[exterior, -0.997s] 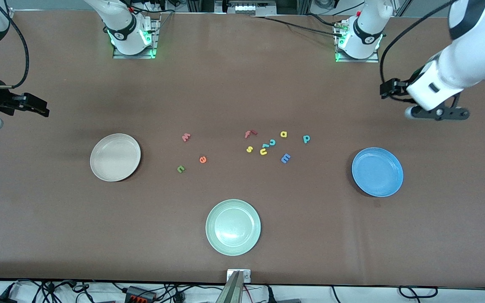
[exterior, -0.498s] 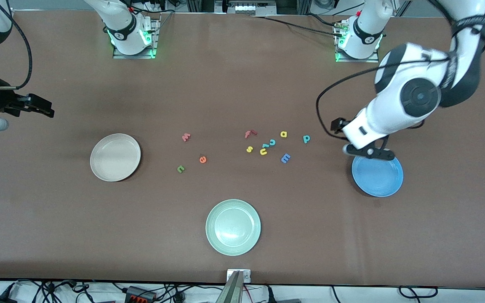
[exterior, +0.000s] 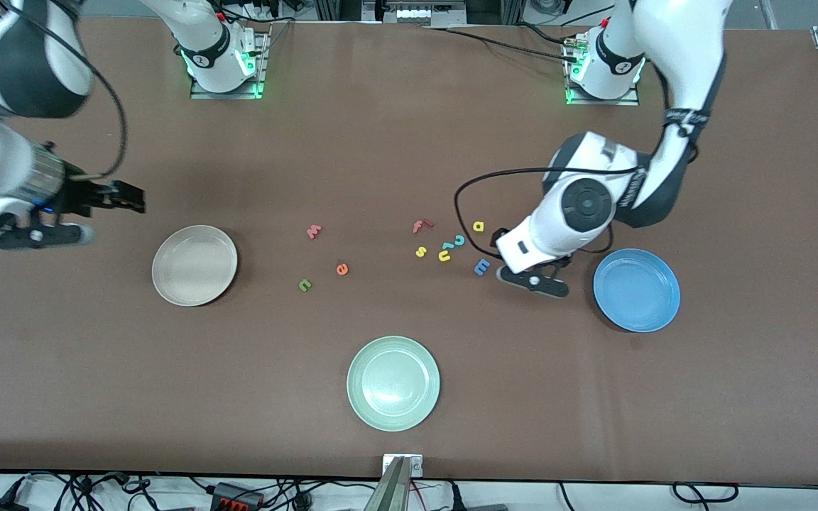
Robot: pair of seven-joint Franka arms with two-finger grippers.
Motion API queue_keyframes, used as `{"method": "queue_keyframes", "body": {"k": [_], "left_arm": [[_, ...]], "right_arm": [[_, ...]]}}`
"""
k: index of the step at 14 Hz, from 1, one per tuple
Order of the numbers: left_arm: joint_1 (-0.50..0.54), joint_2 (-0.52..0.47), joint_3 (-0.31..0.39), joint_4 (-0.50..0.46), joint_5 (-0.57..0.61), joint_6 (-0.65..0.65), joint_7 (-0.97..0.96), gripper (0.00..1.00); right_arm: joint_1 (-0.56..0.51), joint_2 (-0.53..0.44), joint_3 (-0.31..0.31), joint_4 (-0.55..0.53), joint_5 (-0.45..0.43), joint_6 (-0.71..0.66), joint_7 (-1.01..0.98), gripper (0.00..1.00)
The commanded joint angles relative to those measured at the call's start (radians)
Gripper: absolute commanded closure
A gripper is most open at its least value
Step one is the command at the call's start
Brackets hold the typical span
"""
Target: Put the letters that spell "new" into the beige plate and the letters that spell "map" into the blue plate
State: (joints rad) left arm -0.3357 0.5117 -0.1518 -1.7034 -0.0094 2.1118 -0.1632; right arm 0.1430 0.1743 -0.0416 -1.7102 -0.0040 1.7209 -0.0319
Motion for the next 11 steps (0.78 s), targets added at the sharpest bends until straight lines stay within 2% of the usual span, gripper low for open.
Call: {"method": "queue_keyframes", "body": {"k": [1, 5, 7, 9, 11], "left_arm": [[-0.060, 0.060, 0.009, 0.018, 0.119, 0.045, 0.005, 0.00], [-0.086, 0.131, 0.009, 0.002, 0.146, 0.164, 0.007, 0.00], [-0.079, 0.160, 0.009, -0.018, 0.146, 0.217, 0.025, 0.06], [-0.085, 0.174, 0.009, -0.018, 0.146, 0.234, 0.039, 0.17], [-0.094, 0.175, 0.008, -0.018, 0.146, 0.238, 0.039, 0.34]], "right_arm": [[0.061, 0.083, -0.006, 0.001, 0.024, 0.070, 0.006, 0.00], [0.154, 0.201, -0.006, -0.003, 0.058, 0.239, 0.012, 0.00], [0.188, 0.244, -0.006, -0.023, 0.058, 0.320, 0.067, 0.00], [0.236, 0.263, -0.006, -0.071, 0.058, 0.415, 0.171, 0.00], [0.283, 0.281, -0.006, -0.124, 0.058, 0.505, 0.275, 0.00]]}}
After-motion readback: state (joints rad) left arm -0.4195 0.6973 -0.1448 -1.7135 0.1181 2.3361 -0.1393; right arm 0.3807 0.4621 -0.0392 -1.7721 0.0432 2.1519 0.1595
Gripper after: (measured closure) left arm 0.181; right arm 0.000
